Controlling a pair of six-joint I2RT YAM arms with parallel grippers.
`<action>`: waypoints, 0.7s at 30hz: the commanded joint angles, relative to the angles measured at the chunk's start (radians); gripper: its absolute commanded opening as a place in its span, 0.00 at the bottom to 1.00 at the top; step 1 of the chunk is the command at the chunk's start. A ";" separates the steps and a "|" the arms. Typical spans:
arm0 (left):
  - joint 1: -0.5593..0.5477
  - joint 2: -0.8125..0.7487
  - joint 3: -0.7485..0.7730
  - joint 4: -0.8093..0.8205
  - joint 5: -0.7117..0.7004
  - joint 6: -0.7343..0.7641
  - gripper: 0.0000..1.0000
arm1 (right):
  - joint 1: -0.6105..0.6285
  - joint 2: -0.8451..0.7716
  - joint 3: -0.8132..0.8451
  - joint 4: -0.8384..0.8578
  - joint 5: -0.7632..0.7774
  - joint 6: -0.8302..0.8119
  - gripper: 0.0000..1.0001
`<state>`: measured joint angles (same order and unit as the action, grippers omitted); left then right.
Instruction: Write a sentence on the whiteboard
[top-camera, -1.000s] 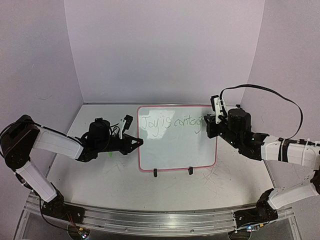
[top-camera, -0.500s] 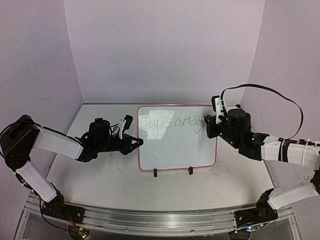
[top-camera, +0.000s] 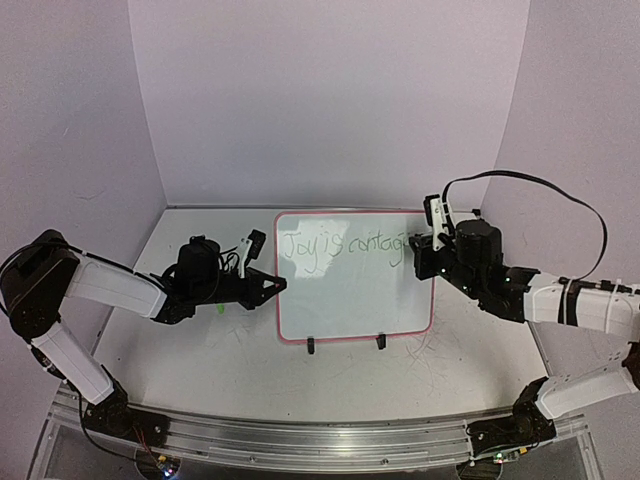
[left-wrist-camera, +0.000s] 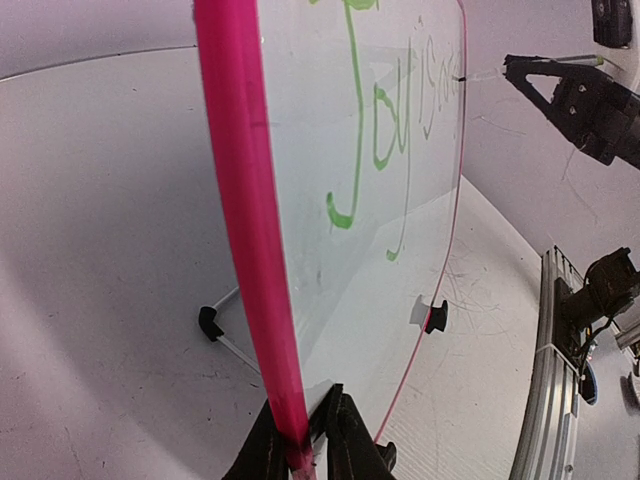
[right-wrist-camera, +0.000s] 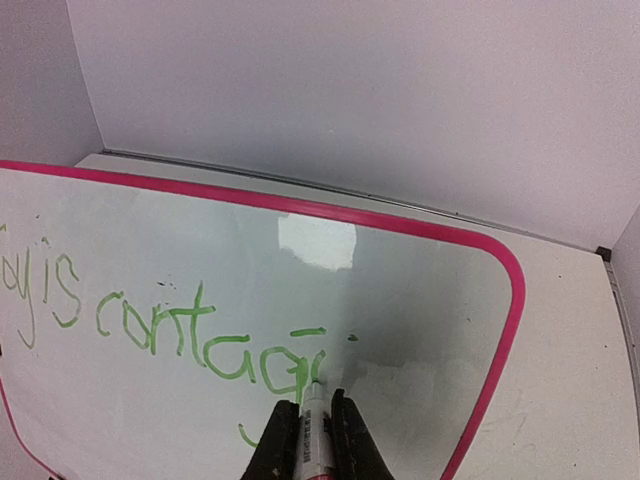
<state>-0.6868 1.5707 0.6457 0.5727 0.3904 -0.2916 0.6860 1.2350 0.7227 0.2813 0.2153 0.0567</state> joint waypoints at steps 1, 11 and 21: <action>0.004 0.009 -0.006 -0.087 -0.130 0.063 0.00 | 0.000 -0.016 0.002 -0.017 -0.019 0.013 0.00; 0.004 0.001 -0.012 -0.088 -0.129 0.061 0.00 | -0.024 -0.097 -0.012 0.008 -0.053 0.014 0.00; 0.004 -0.007 -0.009 -0.089 -0.129 0.062 0.00 | -0.043 -0.050 0.006 0.049 -0.054 0.002 0.00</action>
<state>-0.6868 1.5688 0.6456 0.5660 0.3904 -0.2913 0.6532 1.1788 0.7074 0.2768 0.1655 0.0636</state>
